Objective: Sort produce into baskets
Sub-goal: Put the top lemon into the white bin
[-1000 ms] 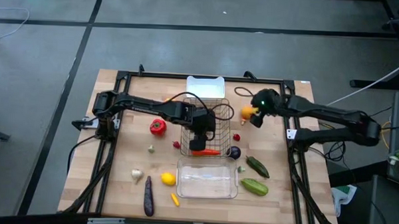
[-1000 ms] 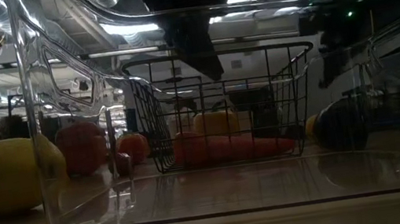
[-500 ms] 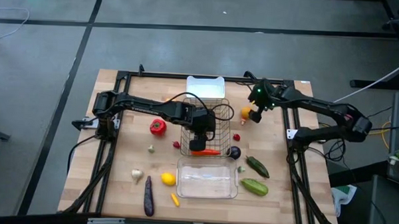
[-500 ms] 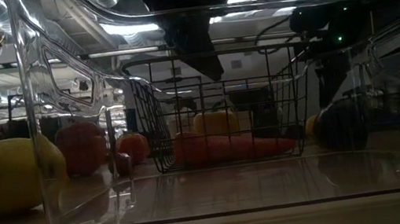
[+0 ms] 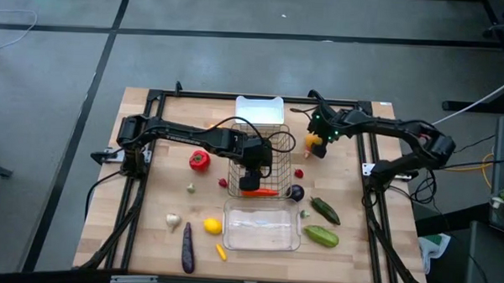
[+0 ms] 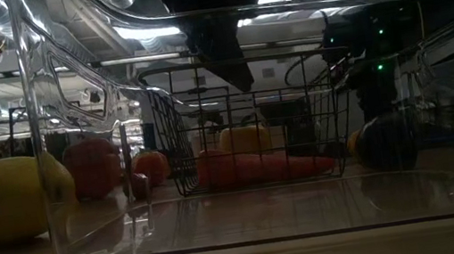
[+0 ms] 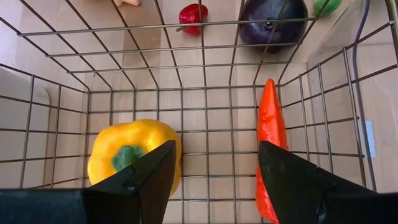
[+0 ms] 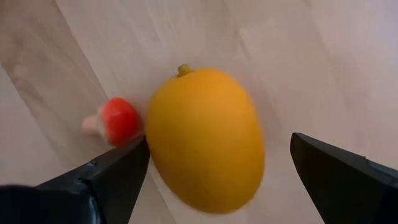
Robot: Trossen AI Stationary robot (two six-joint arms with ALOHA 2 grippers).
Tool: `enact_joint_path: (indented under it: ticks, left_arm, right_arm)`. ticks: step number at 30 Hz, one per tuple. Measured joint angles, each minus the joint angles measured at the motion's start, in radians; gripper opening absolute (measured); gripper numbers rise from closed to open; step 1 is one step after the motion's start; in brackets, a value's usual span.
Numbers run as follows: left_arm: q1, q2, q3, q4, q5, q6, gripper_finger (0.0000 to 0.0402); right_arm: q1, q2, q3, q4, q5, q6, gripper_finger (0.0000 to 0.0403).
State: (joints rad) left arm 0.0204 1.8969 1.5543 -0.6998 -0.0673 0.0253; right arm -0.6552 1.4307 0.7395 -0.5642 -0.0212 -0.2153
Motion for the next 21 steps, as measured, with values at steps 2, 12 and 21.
enact_joint_path:
  ticks: [2, 12, 21]
  left_arm:
    - [0.0, 0.0, 0.0, 0.0, 0.0, 0.0, 0.0225]
    - [0.0, 0.0, 0.0, 0.0, 0.0, 0.0, 0.0225]
    - [0.0, 0.0, 0.0, 0.0, 0.0, 0.0, 0.0225]
  right_arm:
    - [0.0, 0.026, 0.0, 0.001, 0.001, 0.0, 0.0383]
    - [0.0, 0.067, 0.0, 0.025, 0.001, 0.0, 0.038]
    - [0.0, 0.067, 0.0, 0.025, 0.002, 0.0, 0.0294]
